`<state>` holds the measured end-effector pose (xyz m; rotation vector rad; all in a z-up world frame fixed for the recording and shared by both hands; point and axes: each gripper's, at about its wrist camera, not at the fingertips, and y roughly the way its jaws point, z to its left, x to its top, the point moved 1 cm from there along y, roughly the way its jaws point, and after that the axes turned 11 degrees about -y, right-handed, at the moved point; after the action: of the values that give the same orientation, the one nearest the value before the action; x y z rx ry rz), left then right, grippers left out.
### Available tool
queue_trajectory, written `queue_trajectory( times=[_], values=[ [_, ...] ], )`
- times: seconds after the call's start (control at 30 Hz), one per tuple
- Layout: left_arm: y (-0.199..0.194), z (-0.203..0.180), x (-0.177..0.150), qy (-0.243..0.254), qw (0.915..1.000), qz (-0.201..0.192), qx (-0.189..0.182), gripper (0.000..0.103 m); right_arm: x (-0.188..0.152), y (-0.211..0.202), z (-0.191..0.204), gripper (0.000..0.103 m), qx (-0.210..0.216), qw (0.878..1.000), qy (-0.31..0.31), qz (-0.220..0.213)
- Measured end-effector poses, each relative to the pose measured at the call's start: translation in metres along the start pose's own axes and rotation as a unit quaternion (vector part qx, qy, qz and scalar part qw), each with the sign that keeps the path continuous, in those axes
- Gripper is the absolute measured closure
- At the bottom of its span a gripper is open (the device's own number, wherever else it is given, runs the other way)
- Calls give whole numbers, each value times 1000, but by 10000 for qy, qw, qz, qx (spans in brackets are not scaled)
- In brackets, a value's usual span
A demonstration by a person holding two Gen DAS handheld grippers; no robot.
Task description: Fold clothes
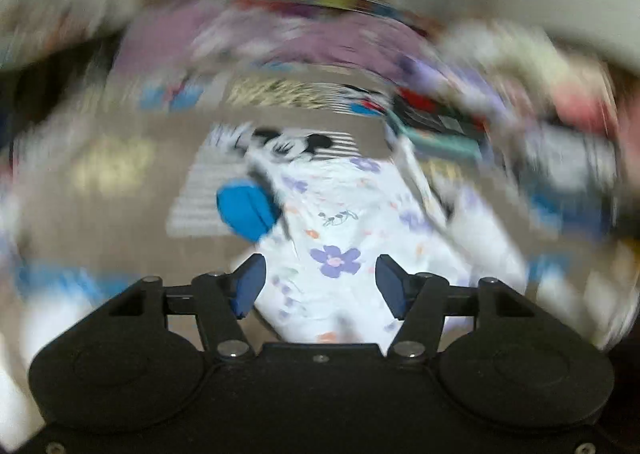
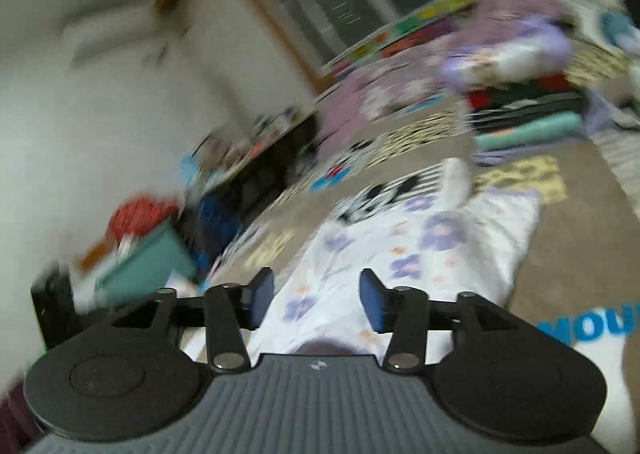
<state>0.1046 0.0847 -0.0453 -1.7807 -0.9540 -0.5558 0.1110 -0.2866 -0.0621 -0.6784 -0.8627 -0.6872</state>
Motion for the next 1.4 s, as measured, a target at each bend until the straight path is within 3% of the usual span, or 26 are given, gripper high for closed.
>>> queue_trajectory(
  times=[0.07,0.1,0.17,0.27,0.37,0.4,0.43,0.5,0.57,0.63,0.67,0.7,0.77,0.8,0.87,0.93,1.0,1.07,1.13,1.2,1.3,1.4],
  values=[
    [13,21,-7,-1218,9925,72,-90,43,-9,1,-22,45,-175,9984,472,-257],
    [20,33,-15,-1874,9819,126,-254,43,-17,2,-33,39,-271,9967,671,-377],
    [28,48,-23,-2648,9634,170,-389,43,-35,7,-54,36,-402,9929,982,-537],
    [39,60,-34,-3107,9500,186,-247,43,-65,13,-81,31,-457,9882,1324,-622],
    [50,65,-38,-3250,9454,169,-182,44,-76,22,-97,28,-544,9870,1430,-501],
    [53,63,-37,-3184,9477,132,-142,46,-75,25,-100,28,-531,9874,1400,-521],
    [55,58,-35,-3004,9538,81,-65,67,-72,28,-102,28,-498,9887,1301,-561],
    [59,35,-25,-2286,9735,-91,58,73,-67,35,-102,28,-432,9917,1047,-600],
    [62,2,-16,-1209,9916,-284,356,79,-66,44,-101,28,-372,9943,872,-480],
    [69,-41,-16,162,9965,-439,692,82,-64,54,-101,28,-323,9952,851,-358],
    [73,-63,-19,912,9909,-508,846,82,-64,57,-102,29,-325,9953,864,-309],
    [81,-85,-28,1676,9798,-532,957,83,-65,60,-103,29,-338,9951,886,-264],
    [102,-119,-51,2994,9463,-499,1115,83,-65,64,-105,29,-353,9947,949,-188],
    [113,-130,-64,3434,9313,-414,1144,83,-66,65,-107,29,-350,9942,999,-163],
    [132,-138,-86,3974,9097,-233,1186,83,-67,64,-110,30,-303,9934,1095,-179],
    [139,-140,-100,4165,9010,-197,1195,83,-67,63,-112,30,-248,9924,1190,-208],
    [135,-137,-99,4183,9037,-136,901,83,-68,63,-113,30,-216,9920,1226,-220],
    [123,-131,-89,4006,9146,-23,560,76,-68,64,-113,30,-210,9922,1215,-207],
    [107,-123,-78,3642,9312,77,140,54,-67,65,-111,30,-207,9929,1161,-176],
    [91,-113,-64,3229,9460,129,-243,53,-67,67,-110,30,-203,9936,1101,-142],
    [68,-86,-38,2263,9711,92,-758,53,-67,67,-108,30,-242,9944,1027,-106],
    [45,-48,-8,986,9886,-143,-1126,53,-68,67,-107,30,-258,9945,1011,-96]
  ],
)
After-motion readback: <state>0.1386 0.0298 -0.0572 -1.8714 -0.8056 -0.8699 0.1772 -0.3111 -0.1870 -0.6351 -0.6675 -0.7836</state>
